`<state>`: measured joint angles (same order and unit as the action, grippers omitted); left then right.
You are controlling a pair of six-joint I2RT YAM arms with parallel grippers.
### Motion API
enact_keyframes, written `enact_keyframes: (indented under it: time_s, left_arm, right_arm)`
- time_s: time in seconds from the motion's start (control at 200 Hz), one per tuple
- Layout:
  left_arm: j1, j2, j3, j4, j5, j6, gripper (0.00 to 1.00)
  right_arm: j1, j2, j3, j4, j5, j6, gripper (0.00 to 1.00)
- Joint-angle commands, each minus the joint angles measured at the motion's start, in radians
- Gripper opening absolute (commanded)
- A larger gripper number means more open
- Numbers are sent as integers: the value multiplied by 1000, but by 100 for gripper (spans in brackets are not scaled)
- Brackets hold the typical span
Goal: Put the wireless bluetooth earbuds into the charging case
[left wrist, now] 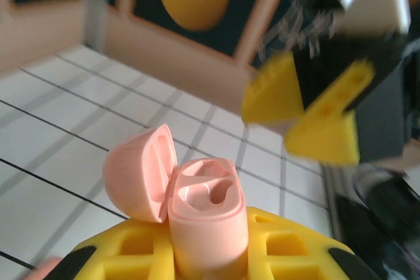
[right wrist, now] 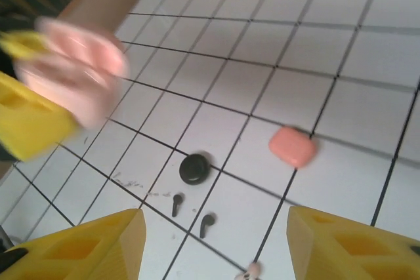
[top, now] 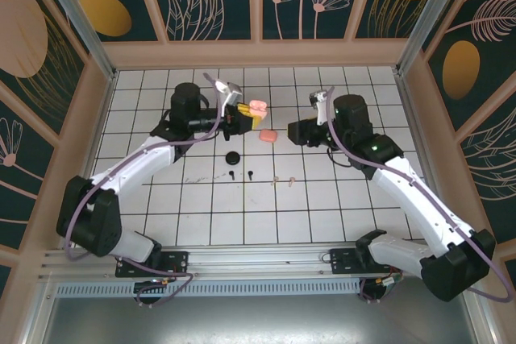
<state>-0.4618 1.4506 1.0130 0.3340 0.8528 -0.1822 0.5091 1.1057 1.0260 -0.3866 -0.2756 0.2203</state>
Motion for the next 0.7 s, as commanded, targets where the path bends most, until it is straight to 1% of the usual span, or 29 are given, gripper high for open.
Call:
enact_keyframes:
  time_s: [0.0,0.145,0.3,0.43,0.52,0.696]
  left_arm:
    - [3,-79,-97,293,-224,-113,0]
    - [3,-159,-202,411,-351,-135,0]
    - [3,-219,-284,502,-407,-141,0]
    - [4,-243,-324,542,-443,-149,0]
    - [3,-248,-344,568,-452,-158,0]
    - [3,-244,-372,592,-459,-166,0]
  right_arm:
    - [41,24,-75,-52,109,228,58]
    - [173,97,-118,-29,241,480,57]
    - [283,248,-97,-72,359,692,53]
    - [339,376,-53,-122,410,798,49]
    - [362,447,-16,-164,437,842,47]
    - [377,556,69,-221,449,890,44]
